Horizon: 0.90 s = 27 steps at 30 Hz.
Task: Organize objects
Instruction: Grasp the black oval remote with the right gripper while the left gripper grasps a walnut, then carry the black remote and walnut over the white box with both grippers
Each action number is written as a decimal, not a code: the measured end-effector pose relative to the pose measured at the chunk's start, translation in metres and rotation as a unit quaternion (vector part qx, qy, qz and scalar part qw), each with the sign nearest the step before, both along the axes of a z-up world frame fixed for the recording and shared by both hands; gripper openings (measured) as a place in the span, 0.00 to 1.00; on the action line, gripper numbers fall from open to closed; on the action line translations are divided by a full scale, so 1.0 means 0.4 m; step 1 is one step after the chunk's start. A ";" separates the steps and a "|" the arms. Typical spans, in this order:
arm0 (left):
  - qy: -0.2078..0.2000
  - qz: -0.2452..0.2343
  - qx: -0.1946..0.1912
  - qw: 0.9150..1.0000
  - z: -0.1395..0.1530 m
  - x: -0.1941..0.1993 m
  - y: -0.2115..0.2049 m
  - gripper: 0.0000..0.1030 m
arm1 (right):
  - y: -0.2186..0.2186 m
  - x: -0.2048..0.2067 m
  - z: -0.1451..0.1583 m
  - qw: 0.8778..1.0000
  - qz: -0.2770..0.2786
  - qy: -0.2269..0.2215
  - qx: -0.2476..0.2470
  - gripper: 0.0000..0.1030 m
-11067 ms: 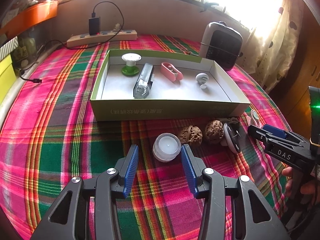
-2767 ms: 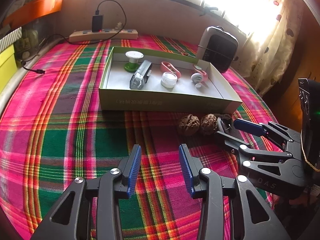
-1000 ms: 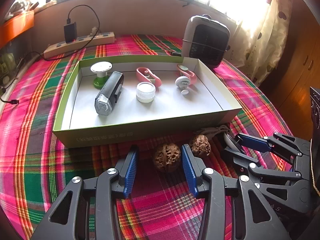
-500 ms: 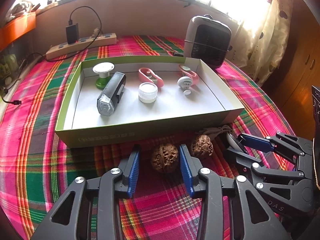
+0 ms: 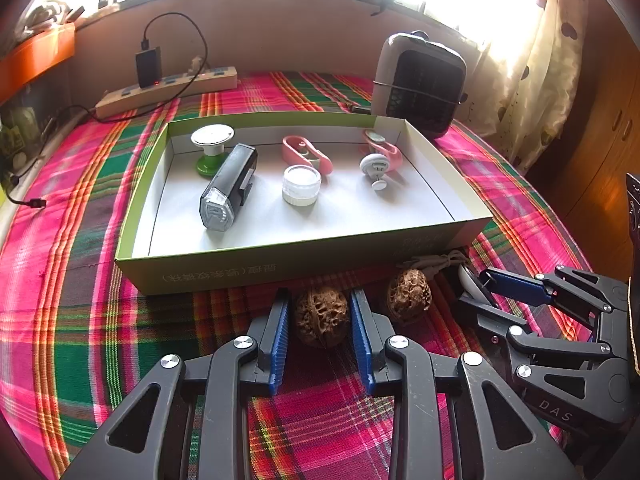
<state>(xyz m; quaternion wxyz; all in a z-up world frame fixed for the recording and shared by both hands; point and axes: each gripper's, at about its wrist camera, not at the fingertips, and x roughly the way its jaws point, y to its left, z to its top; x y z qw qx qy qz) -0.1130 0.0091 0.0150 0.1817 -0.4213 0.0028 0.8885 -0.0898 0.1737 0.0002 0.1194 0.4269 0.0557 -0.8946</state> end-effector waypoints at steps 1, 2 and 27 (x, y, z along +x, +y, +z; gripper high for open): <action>0.000 0.000 0.000 1.000 0.000 0.000 0.000 0.26 | 0.001 0.000 0.000 1.000 0.000 0.000 -0.001 0.37; 0.000 0.000 0.000 1.000 0.000 0.000 0.000 0.26 | 0.001 0.000 0.001 1.000 0.000 0.000 -0.002 0.37; 0.033 0.012 0.019 0.999 0.086 -0.030 -0.034 0.26 | -0.005 -0.049 0.115 0.998 0.021 0.055 -0.024 0.37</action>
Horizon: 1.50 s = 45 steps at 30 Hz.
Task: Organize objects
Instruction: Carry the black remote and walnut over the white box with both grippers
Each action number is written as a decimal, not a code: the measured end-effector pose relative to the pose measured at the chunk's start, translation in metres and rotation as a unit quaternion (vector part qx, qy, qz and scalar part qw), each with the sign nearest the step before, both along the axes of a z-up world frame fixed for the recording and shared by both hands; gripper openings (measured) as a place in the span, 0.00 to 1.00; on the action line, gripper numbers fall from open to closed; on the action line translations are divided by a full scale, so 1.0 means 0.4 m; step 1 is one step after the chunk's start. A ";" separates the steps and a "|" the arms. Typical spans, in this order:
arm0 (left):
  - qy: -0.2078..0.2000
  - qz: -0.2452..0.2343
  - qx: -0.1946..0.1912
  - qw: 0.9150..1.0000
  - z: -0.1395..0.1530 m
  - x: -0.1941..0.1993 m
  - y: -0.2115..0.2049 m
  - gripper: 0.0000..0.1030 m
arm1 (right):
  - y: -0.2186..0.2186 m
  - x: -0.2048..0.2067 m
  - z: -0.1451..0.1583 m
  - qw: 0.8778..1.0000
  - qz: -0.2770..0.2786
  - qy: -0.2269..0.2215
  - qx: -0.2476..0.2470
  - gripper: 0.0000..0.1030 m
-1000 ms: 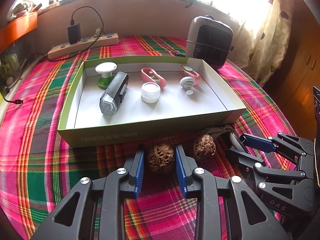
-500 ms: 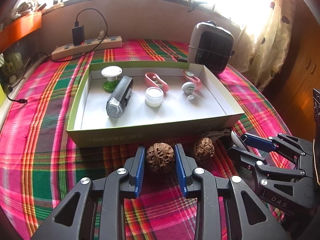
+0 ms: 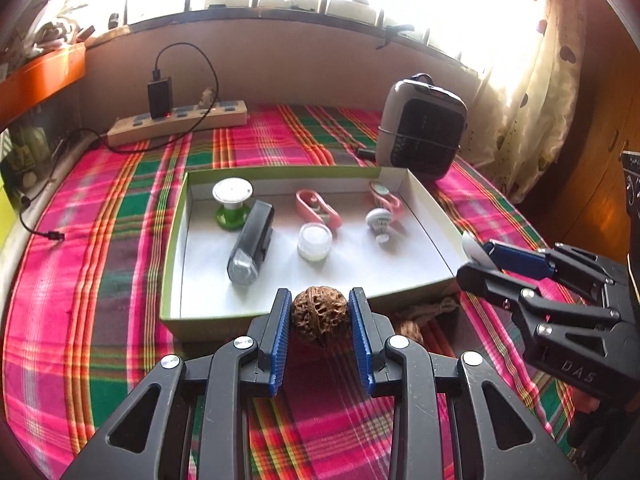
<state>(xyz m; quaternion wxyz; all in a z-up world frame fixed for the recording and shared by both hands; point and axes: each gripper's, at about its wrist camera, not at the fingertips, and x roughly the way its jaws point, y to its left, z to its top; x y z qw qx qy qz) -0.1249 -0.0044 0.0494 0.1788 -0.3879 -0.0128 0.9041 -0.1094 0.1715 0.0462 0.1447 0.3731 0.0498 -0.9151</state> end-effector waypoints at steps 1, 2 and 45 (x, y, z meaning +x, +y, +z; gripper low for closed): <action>-0.002 0.002 0.001 1.000 0.000 -0.007 -0.002 0.26 | -0.001 -0.009 0.005 1.000 0.002 0.003 -0.003 0.37; -0.002 0.003 0.001 1.000 0.000 -0.015 -0.002 0.26 | -0.003 -0.021 0.011 1.000 0.004 0.005 -0.006 0.37; -0.036 0.017 -0.027 0.999 -0.073 -0.178 -0.003 0.26 | -0.093 -0.334 -0.067 0.998 0.022 -0.054 0.033 0.37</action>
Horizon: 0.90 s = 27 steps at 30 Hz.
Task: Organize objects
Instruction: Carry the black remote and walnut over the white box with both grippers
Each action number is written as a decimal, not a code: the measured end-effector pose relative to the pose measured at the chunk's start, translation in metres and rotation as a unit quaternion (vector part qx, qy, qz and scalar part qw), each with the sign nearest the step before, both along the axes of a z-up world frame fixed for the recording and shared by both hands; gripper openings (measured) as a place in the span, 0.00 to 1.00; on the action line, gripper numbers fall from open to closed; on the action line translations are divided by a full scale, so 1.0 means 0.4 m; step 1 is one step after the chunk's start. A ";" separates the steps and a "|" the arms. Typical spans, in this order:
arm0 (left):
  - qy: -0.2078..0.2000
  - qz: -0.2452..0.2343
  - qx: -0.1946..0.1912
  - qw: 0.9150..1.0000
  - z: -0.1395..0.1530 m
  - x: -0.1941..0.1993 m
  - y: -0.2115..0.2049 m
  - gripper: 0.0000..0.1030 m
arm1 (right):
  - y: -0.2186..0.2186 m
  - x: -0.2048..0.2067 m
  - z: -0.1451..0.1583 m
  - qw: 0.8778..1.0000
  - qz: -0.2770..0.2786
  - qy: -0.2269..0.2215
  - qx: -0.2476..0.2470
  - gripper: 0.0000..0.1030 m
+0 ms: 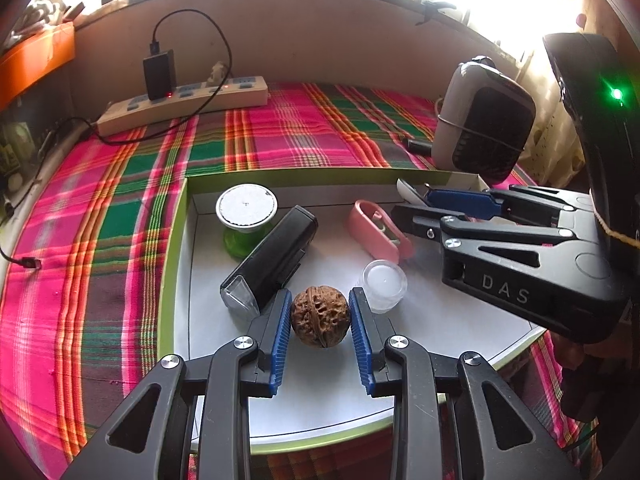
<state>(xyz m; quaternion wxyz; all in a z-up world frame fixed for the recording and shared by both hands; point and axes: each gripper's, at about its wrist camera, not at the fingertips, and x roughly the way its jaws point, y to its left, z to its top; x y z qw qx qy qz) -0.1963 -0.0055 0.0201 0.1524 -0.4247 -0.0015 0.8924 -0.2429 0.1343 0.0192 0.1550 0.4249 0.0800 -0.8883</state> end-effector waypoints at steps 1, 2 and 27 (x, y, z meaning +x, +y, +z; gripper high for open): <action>0.000 -0.001 0.000 1.000 0.000 0.000 0.002 0.26 | 0.000 -0.002 0.000 1.000 -0.001 -0.001 0.000 0.37; -0.001 -0.001 0.000 1.000 -0.001 -0.001 0.003 0.26 | 0.001 -0.005 0.000 1.000 -0.001 -0.001 0.000 0.37; 0.000 -0.002 0.002 1.000 -0.002 -0.003 0.010 0.26 | 0.002 -0.020 -0.007 0.999 -0.021 -0.021 -0.026 0.37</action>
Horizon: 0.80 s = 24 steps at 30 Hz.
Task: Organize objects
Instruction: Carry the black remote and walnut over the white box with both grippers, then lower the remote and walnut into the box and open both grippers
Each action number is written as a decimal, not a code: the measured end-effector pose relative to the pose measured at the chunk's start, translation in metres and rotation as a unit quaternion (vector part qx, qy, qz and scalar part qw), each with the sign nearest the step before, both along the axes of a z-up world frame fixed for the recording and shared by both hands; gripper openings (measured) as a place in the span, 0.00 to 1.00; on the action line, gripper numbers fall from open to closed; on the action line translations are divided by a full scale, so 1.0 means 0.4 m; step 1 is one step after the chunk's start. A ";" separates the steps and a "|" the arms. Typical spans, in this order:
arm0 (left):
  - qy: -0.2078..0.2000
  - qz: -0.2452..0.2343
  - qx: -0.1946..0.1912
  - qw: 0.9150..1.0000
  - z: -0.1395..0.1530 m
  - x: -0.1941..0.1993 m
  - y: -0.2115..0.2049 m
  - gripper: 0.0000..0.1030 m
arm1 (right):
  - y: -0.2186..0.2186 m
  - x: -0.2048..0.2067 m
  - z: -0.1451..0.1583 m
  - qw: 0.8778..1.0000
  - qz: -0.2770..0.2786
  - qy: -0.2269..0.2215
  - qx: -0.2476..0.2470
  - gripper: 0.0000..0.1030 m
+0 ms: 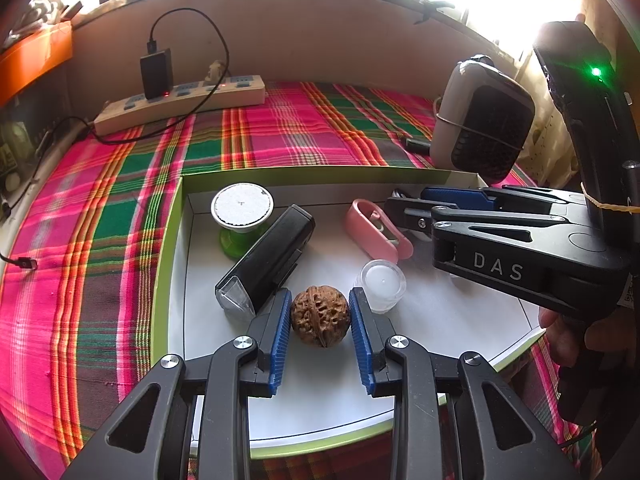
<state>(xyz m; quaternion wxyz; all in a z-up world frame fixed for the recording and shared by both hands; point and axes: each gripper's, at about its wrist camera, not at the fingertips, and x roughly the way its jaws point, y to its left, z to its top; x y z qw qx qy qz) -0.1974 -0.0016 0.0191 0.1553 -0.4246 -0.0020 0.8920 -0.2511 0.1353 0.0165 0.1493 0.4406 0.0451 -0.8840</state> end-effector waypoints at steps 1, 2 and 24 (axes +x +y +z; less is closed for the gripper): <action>0.000 0.000 0.000 1.000 0.000 0.001 -0.001 0.27 | -0.001 0.000 0.000 1.000 0.000 0.000 0.000 0.37; 0.000 0.000 0.000 1.000 0.000 0.000 -0.001 0.27 | 0.000 0.000 -0.001 1.000 0.000 0.000 0.000 0.37; 0.011 0.006 0.009 1.000 0.026 0.035 -0.007 0.36 | 0.015 0.042 0.026 1.000 -0.011 0.016 -0.004 0.45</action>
